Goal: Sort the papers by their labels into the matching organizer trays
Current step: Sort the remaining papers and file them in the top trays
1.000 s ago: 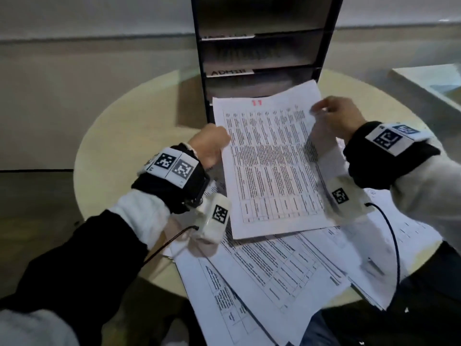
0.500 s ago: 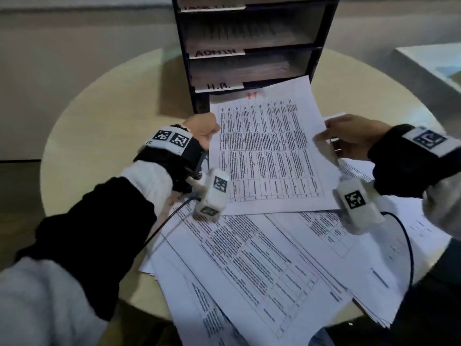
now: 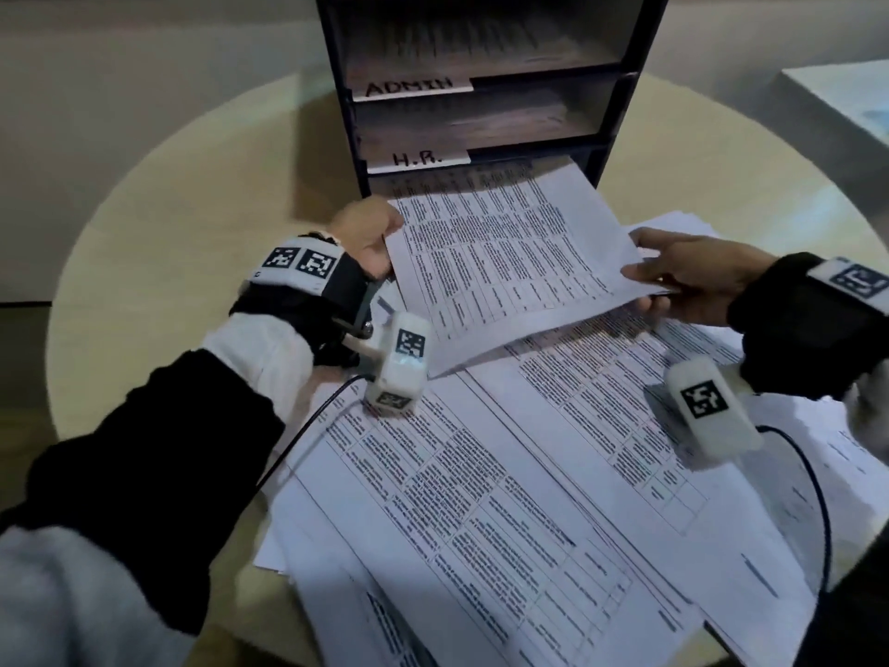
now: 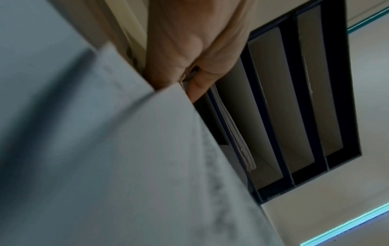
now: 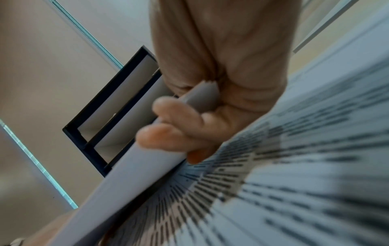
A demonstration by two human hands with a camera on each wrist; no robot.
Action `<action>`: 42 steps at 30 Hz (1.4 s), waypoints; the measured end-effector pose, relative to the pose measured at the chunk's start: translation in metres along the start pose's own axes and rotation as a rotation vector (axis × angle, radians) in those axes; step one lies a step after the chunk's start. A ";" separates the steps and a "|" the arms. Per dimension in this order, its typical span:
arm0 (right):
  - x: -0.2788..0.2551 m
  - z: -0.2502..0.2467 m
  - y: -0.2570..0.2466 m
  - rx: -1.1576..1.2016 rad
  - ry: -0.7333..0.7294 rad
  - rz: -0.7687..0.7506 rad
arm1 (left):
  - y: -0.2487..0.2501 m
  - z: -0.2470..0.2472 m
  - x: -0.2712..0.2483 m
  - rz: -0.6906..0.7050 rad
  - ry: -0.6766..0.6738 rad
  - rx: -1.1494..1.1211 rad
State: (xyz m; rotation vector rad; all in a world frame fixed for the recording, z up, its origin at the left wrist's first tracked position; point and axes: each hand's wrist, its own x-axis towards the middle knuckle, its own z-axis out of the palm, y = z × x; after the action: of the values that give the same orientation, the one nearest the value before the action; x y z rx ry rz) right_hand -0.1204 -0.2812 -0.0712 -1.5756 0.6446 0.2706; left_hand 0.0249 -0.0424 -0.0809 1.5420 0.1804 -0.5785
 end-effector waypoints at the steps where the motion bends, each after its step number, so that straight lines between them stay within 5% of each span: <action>1: 0.004 0.003 -0.004 0.015 0.020 -0.008 | -0.002 -0.003 0.004 -0.040 -0.049 -0.056; 5: 0.026 0.017 -0.021 0.083 0.084 -0.012 | -0.003 -0.008 -0.006 -0.195 -0.236 -0.100; 10: 0.064 0.025 -0.039 0.272 0.084 -0.052 | -0.001 -0.002 0.001 -0.130 -0.128 -0.156; 16: 0.078 0.030 -0.034 0.408 0.033 0.073 | -0.012 -0.011 0.009 -0.143 -0.107 -0.378; 26: 0.088 0.039 -0.036 0.530 0.212 0.083 | -0.003 0.006 0.004 -0.187 0.064 -0.214; 33: 0.093 0.047 -0.053 0.634 0.388 0.080 | -0.002 0.021 -0.006 -0.030 0.167 -0.037; 39: 0.111 0.051 -0.062 0.463 0.501 0.039 | 0.009 0.006 0.015 -0.227 0.103 -0.262; 42: 0.119 0.050 -0.057 0.431 0.546 0.063 | 0.014 0.011 0.019 -0.251 0.164 -0.132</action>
State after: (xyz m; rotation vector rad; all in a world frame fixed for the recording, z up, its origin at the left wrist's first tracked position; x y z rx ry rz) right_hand 0.0175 -0.2619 -0.0934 -1.2077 1.0951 -0.2548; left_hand 0.0447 -0.0588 -0.0770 1.4472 0.5328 -0.6237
